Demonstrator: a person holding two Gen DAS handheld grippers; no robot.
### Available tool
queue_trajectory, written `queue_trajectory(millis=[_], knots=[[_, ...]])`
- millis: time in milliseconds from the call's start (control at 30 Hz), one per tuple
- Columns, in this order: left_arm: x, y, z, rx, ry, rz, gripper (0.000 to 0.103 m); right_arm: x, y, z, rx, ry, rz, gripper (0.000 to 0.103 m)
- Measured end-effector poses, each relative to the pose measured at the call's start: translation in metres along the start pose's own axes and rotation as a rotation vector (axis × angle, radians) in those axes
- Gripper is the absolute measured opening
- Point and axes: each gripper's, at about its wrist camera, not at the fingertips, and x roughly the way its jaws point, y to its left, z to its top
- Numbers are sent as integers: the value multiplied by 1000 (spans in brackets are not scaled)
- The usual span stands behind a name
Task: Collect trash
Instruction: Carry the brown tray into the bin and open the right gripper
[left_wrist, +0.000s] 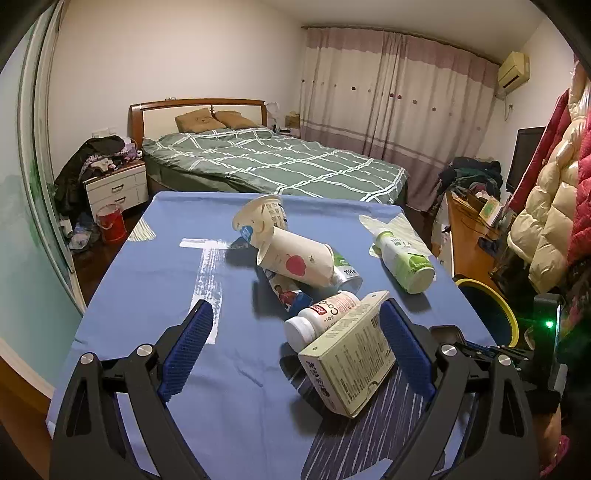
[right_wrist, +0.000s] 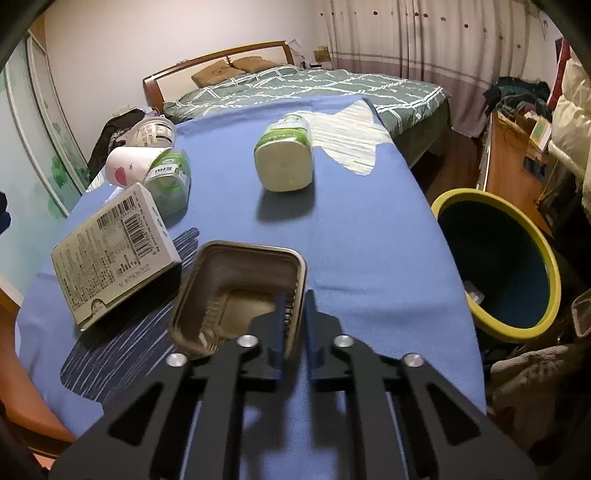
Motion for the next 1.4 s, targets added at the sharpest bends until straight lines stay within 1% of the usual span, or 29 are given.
queue_trajectory(millis=[133, 300, 433, 567, 767, 1000, 1100, 1233, 1333, 1367, 1400], knots=[[2, -3, -2, 2, 6, -5, 90, -6, -6, 1, 11, -29, -5, 4], [3, -9, -3, 16, 11, -17, 90, -19, -23, 8, 52, -82, -32, 4], [2, -16, -4, 27, 10, -26, 90, -29, -54, 15, 119, -122, -81, 4], [1, -21, -6, 36, 13, -33, 91, -38, -95, 22, 203, -160, -158, 4], [3, -30, -7, 53, 25, -45, 91, -32, -148, 27, 306, -164, -268, 4], [8, -38, -9, 66, 42, -54, 91, -17, -194, 34, 391, -135, -351, 5], [11, -38, -11, 68, 47, -57, 91, -12, -204, 35, 416, -125, -365, 10], [15, -39, -12, 71, 56, -62, 91, -13, -203, 33, 428, -135, -353, 11], [20, -38, -16, 71, 72, -71, 91, -17, -186, 32, 395, -167, -317, 11], [23, -39, -17, 70, 83, -75, 91, -18, -172, 32, 371, -184, -291, 12], [26, -39, -20, 70, 94, -79, 91, -17, -167, 32, 360, -190, -278, 14]])
